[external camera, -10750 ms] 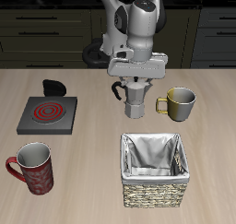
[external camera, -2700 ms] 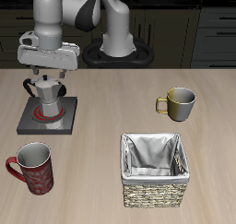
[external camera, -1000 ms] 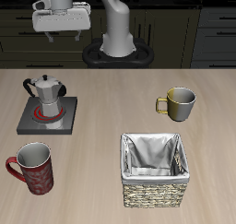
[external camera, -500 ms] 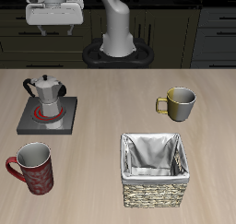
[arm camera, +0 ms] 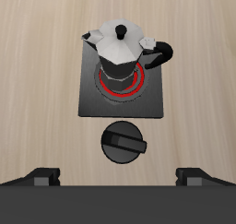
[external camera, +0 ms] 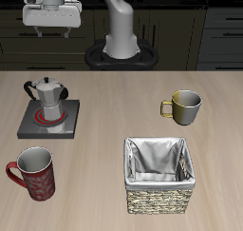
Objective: Place the moka pot on the stove and turn off the stove
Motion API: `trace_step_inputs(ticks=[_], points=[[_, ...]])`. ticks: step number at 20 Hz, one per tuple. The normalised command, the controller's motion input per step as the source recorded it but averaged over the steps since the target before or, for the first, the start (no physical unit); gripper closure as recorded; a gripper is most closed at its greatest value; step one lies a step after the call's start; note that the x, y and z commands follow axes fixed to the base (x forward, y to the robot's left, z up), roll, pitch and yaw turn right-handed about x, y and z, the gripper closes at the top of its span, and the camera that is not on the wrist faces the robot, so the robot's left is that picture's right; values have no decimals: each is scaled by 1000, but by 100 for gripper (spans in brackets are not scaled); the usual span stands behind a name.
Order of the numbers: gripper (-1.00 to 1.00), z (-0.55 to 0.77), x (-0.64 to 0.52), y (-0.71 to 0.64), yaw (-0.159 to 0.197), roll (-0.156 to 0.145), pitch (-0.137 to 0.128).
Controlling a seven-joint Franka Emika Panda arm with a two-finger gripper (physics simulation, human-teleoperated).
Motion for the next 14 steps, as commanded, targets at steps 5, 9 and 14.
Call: trace_step_inputs(ticks=[5, 9, 14], points=[[-100, -2, -69, -75, 50, -7, 18], [-100, 105, -41, -143, 66, -1, 56], [-100, 63, 183, -100, 106, -6, 94]])
